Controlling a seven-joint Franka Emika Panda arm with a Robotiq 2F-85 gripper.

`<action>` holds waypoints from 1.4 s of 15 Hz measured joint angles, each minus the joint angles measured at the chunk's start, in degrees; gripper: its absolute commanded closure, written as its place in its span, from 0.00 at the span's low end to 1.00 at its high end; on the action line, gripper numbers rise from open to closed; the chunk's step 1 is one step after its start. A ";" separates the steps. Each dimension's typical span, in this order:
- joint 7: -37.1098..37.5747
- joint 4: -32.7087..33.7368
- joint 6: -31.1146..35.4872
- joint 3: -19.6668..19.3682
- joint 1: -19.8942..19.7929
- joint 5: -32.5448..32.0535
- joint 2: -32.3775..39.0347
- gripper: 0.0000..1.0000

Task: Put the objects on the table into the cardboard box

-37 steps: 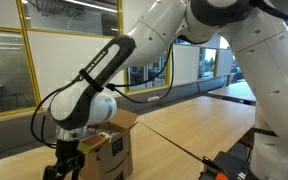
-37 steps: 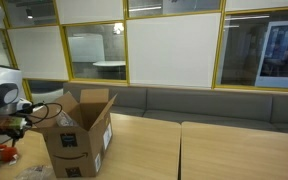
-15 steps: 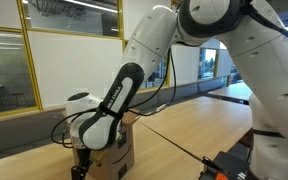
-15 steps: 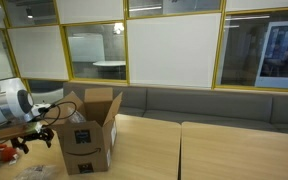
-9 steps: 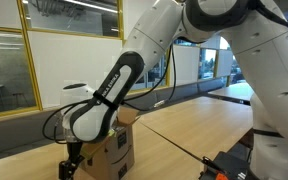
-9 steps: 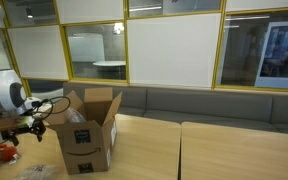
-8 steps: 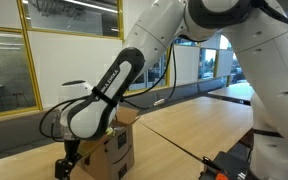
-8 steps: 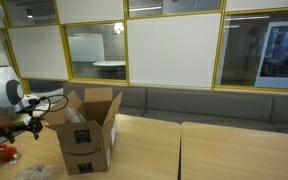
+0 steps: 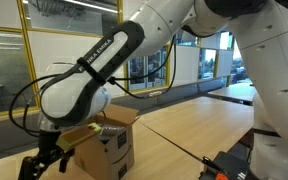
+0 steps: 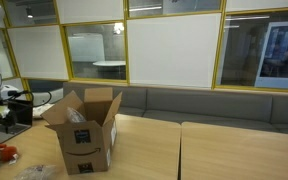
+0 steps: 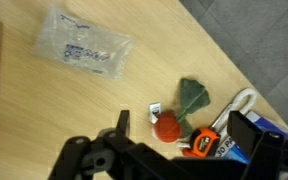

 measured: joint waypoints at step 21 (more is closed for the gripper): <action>-16.77 2.51 -5.91 4.40 -4.49 18.55 11.99 0.00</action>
